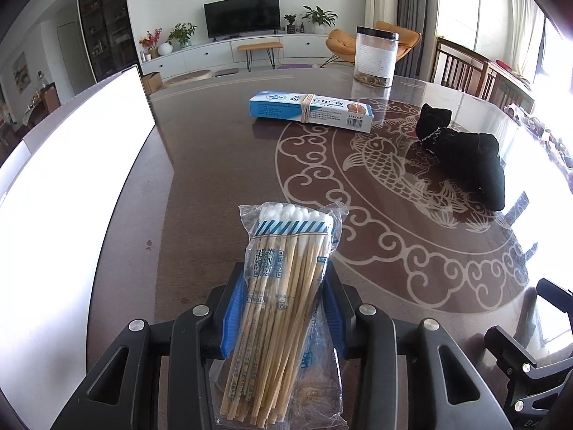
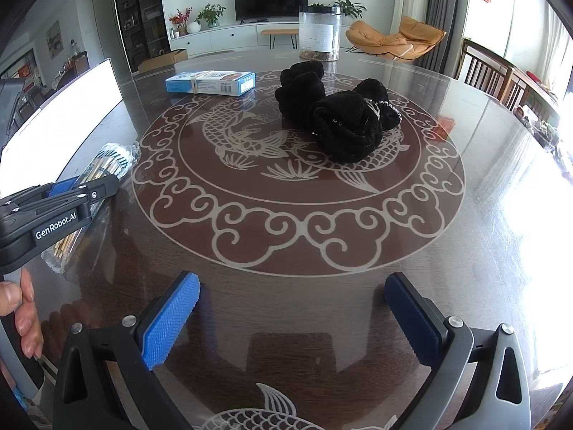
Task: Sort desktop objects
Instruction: 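Lower the left tool onto the bagged cotton-swab pack and grasp it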
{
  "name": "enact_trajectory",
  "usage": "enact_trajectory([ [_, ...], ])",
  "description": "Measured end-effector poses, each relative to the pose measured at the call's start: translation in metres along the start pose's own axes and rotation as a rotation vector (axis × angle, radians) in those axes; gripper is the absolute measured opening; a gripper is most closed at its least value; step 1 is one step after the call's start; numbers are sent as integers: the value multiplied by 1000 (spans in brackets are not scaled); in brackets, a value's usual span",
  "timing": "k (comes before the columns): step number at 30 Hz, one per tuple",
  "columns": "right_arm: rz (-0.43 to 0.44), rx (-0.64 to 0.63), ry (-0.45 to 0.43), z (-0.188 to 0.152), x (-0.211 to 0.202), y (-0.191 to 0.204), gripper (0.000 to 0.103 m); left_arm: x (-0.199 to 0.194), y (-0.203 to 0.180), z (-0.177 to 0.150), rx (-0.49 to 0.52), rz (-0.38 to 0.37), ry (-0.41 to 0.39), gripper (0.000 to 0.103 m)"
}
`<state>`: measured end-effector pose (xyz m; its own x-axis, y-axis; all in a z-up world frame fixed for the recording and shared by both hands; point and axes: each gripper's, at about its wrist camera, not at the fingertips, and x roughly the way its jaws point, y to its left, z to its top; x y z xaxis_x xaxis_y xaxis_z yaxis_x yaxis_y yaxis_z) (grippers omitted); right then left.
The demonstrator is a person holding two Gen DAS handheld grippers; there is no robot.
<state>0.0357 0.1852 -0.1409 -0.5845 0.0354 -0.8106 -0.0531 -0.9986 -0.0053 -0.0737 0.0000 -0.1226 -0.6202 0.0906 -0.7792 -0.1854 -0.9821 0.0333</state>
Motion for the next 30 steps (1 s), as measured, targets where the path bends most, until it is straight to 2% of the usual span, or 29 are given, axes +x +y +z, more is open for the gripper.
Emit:
enact_trajectory([
  [30,0,0,0,0,0,0,103,1,-2,1,1,3,0,42],
])
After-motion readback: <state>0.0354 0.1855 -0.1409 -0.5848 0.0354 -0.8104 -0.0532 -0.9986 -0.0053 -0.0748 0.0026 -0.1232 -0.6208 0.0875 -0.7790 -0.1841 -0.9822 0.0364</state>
